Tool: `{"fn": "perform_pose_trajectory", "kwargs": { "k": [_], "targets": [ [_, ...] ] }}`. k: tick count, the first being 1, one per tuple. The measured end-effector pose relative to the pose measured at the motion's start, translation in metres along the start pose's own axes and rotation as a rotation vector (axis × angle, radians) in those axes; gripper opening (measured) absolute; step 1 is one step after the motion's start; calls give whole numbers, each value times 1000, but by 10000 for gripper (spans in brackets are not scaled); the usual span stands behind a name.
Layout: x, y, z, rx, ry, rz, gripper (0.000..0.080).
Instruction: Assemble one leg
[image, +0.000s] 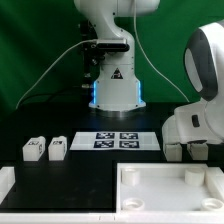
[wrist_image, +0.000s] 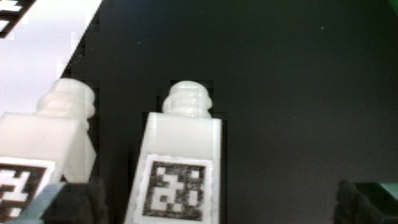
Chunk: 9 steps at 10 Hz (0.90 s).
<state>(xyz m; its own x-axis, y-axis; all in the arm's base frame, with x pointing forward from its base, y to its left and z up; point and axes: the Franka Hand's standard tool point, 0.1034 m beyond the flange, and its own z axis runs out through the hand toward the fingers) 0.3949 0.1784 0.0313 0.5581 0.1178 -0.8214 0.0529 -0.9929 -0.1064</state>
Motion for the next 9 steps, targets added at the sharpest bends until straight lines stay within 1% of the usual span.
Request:
{"fn": "perform_pose_trajectory", "kwargs": {
  "k": [2,3,5,7,8,9],
  "targets": [
    [1,3,1,2,0,-9,649],
    [3,4,4,3,-4,-8,649],
    [12,3,13,8,8,-14,649],
    [13,4,19,6,9,-19,649],
    [13,4,19,7,10,-19,627],
    [13,4,19,6,10,-20,627]
  ]
}}
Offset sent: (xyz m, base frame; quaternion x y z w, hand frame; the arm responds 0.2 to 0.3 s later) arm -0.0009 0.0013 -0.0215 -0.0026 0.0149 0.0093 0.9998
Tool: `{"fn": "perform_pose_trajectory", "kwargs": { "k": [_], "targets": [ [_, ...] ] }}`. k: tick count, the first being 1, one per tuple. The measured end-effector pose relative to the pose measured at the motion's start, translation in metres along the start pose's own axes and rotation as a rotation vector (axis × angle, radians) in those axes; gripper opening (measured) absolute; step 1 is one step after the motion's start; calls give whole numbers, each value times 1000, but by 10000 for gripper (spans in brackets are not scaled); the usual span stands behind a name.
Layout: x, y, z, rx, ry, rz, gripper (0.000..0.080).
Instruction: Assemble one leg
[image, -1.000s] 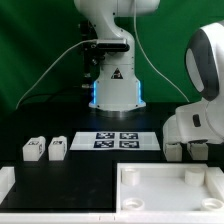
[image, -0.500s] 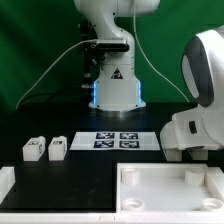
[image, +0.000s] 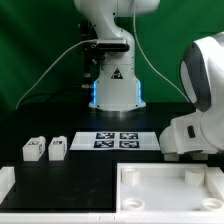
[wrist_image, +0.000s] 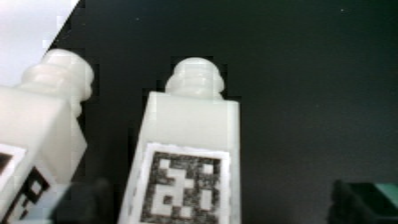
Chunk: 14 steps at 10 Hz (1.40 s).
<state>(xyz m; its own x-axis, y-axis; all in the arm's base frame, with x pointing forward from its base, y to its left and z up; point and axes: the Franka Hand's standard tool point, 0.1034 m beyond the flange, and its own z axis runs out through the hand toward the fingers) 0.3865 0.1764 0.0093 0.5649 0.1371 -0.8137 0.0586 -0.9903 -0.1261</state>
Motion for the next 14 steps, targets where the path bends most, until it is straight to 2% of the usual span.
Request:
{"fn": "perform_pose_trajectory", "kwargs": {
  "k": [1,2,3,10,11,13,14],
  "targets": [
    [0,0,0,0,0,0,459],
    [0,0,0,0,0,0,459],
    [0,0,0,0,-1,0,289],
    [0,0,0,-1,0,0,291],
    [-1,0,-5,0,4,-6,291],
    [-22,9,-59,4,10,-41,292],
    [-19,11,-85,15,88,-37,292]
  ]
}}
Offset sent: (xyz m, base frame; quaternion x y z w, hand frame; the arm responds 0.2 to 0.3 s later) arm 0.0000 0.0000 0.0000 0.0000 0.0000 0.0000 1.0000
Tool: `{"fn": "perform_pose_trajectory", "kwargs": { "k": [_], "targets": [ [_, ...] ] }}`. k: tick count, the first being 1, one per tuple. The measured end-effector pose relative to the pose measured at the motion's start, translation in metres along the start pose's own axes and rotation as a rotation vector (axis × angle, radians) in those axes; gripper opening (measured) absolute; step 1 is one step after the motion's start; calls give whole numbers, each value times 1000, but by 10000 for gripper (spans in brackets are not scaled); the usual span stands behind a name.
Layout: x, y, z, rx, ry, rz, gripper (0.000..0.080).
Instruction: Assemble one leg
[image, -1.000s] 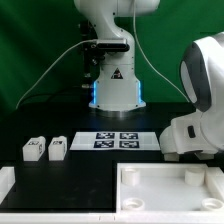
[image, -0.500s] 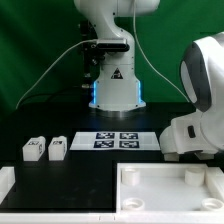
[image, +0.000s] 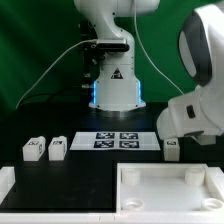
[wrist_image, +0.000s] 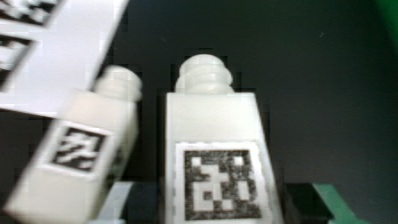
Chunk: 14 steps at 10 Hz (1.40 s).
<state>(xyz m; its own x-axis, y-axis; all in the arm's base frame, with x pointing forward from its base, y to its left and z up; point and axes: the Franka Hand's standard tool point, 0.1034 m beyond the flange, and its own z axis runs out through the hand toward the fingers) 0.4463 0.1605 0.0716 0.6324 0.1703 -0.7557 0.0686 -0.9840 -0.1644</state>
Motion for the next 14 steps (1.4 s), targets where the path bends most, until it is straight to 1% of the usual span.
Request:
{"fn": "perform_pose_trajectory", "kwargs": {
  "k": [1,2,3,4,5,6,7,8,9,10,11,12,13,14],
  "targets": [
    [-3,5,-27,2,115,1,292],
    [-13,11,-47,0,181,-4,292],
    [-14,14,-65,-4,284,7,292],
    [-20,13,-73,-19,387,9,292],
    [-20,14,-69,-27,460,11,292],
    [-13,15,-72,-31,563,12,292],
    [-14,17,-74,-38,638,12,293],
    [-10,18,-82,-43,756,9,293],
    [-10,25,-100,-77,825,-66,293],
    [-2,26,-135,-85,898,-101,293],
    [14,22,-159,-99,1017,-146,293],
    [26,19,-166,-103,1079,-160,293],
    [28,22,-171,-107,1205,-154,293],
    [27,25,-166,-115,1259,-153,293]
  ]
}}
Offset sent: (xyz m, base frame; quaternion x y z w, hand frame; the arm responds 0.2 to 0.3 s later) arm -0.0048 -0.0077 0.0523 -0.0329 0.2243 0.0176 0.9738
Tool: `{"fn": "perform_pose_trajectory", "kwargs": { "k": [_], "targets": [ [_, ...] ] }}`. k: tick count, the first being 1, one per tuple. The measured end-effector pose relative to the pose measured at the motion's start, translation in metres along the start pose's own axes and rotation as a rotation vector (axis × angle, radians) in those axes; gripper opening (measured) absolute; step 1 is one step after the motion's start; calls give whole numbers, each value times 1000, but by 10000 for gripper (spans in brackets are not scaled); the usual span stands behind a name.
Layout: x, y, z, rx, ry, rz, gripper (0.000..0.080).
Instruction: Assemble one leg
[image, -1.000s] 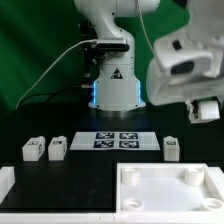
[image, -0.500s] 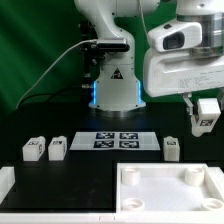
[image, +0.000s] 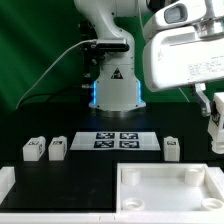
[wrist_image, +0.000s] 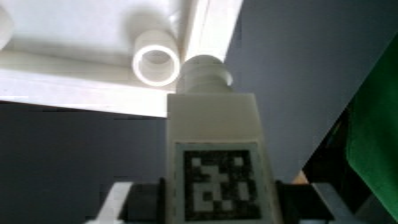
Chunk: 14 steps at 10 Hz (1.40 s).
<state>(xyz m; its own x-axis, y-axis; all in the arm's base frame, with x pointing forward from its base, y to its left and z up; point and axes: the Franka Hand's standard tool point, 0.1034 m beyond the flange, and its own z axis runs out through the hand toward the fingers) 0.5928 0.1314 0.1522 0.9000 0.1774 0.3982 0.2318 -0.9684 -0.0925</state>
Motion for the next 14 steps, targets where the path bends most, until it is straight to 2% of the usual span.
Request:
{"fn": "perform_pose_trajectory", "kwargs": {
  "k": [1,3,4,5,6,8,9,14],
  "targets": [
    [3,3,-1,-16,98,-7,293],
    [-1,5,2,-18,98,-6,293],
    [4,21,8,-36,135,-60,293],
    [11,36,23,-38,142,-65,293],
    [19,38,33,-27,147,-58,293],
    [6,23,58,-2,138,-58,293],
    [3,26,65,0,131,-51,293],
    [2,27,67,-2,136,-52,293]
  ]
}}
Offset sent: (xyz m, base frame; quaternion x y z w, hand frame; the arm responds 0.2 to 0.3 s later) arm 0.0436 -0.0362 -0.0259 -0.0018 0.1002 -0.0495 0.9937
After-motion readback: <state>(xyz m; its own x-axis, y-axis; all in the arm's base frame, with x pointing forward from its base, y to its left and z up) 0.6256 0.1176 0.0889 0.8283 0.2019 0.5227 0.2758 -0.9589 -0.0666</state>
